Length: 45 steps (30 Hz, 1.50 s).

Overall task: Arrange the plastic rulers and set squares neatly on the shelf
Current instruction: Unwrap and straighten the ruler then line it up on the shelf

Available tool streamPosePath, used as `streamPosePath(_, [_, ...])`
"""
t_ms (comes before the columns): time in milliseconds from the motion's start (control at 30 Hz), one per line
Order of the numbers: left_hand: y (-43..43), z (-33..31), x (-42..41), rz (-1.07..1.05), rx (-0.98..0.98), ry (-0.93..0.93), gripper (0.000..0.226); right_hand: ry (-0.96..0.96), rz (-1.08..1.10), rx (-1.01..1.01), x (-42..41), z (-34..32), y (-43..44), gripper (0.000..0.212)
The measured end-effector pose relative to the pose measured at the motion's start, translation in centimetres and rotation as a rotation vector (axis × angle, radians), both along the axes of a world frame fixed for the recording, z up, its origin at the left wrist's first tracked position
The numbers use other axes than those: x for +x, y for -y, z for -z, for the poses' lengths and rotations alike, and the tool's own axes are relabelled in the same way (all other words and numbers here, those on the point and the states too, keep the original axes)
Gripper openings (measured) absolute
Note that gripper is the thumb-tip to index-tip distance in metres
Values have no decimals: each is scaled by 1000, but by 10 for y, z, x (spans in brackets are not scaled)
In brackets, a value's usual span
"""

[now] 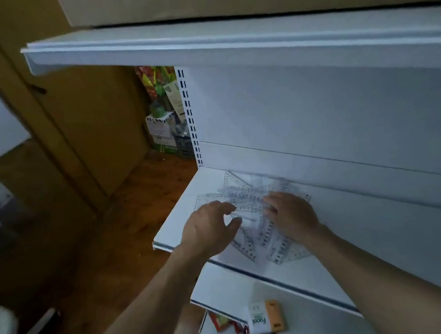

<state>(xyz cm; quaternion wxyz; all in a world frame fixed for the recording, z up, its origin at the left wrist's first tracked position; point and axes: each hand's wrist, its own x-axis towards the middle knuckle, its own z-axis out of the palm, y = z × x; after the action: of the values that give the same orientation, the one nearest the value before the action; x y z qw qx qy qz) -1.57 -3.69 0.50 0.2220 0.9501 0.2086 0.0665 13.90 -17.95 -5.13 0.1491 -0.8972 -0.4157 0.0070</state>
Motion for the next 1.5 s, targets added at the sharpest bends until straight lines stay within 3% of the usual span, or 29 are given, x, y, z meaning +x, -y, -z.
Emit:
streamPosePath(100, [-10, 5, 7, 80, -25, -1, 39, 80, 16, 38, -5, -2, -2, 13])
streamPosePath(267, [-27, 14, 10, 173, -28, -22, 40, 168, 123, -2, -7, -4, -6, 13])
streamPosePath(633, [-42, 10, 26, 229, -175, -18, 41, -198, 389, 363, -6, -28, -5, 14])
streamPosePath(767, [-35, 6, 34, 231, -368, -29, 44, -166, 325, 434, -5, -41, -5, 14])
streamPosePath(933, [-26, -15, 43, 14, -1038, 62, 48, 238, 104, 421, -15, -46, -7, 16])
streamPosePath(1100, [-24, -17, 44, -66, -1332, 109, 38, 435, -1, 420, -25, -48, -10, 19])
streamPosePath(1233, [-22, -14, 39, -104, -1408, 195, 20, 418, -20, 388, -30, -45, -8, 21])
streamPosePath(1367, [-26, -14, 35, -141, -1401, 324, 18, 332, 96, 276, -29, -47, 1, 56])
streamPosePath(1433, [-29, -13, 32, -131, -1395, 355, 17, 277, 234, 356, -27, -50, 7, 66])
streamPosePath(1500, [-30, -12, 29, -106, -1386, 368, 18, 66, 421, 510, -29, -55, 11, 69])
